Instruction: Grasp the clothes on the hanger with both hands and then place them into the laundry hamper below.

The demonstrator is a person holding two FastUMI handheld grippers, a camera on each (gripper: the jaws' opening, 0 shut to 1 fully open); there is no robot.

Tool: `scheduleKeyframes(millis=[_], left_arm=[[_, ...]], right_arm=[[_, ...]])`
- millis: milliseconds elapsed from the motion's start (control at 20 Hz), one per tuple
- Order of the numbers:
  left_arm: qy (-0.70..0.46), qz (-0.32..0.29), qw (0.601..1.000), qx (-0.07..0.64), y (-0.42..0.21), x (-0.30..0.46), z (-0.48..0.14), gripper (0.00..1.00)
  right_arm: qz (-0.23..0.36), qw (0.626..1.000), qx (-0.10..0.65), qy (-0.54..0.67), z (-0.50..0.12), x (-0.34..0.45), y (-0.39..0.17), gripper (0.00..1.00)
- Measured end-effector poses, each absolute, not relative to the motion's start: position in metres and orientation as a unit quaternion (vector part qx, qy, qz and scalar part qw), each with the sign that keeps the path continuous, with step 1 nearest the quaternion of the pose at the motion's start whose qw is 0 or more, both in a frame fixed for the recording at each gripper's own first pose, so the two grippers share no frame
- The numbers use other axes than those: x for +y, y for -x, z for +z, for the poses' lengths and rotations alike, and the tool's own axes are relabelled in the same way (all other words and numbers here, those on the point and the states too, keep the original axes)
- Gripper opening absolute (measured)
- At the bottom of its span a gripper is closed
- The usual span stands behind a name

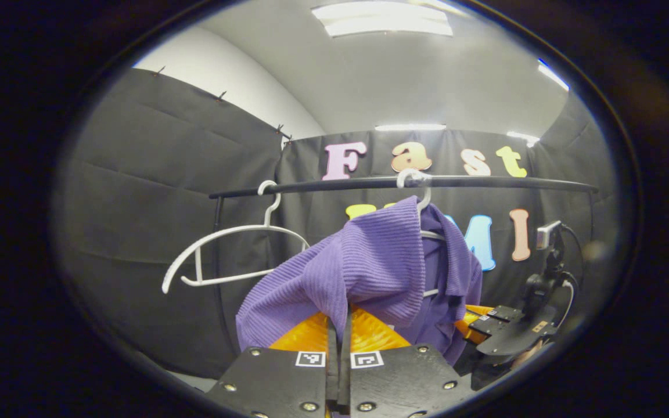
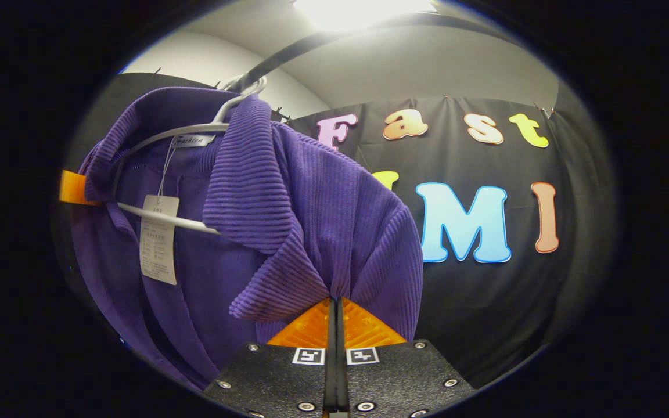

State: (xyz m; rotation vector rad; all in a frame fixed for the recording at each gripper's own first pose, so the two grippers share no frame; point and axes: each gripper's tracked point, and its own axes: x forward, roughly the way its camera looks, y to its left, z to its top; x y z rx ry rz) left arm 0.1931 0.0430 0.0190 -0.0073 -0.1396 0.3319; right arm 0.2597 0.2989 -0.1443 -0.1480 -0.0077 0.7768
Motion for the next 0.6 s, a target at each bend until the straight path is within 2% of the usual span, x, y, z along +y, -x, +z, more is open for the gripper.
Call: scheduleKeyframes(millis=[100,200,250,300,400,450,550,600], left_arm=[[0.009,0.183,0.979,-0.088,-0.185,0.049,0.031,0.05],[0.018,0.198,0.974,-0.107,-0.178,0.057,0.047,0.05],[0.016,0.203,0.972,-0.115,-0.175,0.061,0.054,0.01],[0.010,0.207,0.971,-0.119,-0.175,0.064,0.061,0.01],[-0.001,0.213,0.970,-0.120,-0.177,0.066,0.067,0.05],[-0.002,0.211,0.970,-0.122,-0.179,0.063,0.070,0.00],[-0.004,0.211,0.970,-0.119,-0.179,0.060,0.065,0.00],[-0.006,0.211,0.970,-0.116,-0.179,0.058,0.063,0.05]], right_arm=[[0.359,0.931,-0.019,0.068,-0.128,0.285,-0.266,0.00],[0.335,0.939,-0.048,0.068,-0.110,0.272,-0.277,0.00],[0.323,0.942,-0.064,0.066,-0.100,0.268,-0.282,0.00],[0.320,0.943,-0.068,0.062,-0.098,0.267,-0.285,0.00],[0.342,0.938,-0.023,0.041,-0.113,0.275,-0.277,0.00],[0.367,0.930,0.009,0.020,-0.123,0.282,-0.263,0.00],[0.406,0.912,0.054,0.003,-0.140,0.285,-0.229,0.00],[0.425,0.903,0.069,-0.004,-0.144,0.284,-0.211,0.01]])
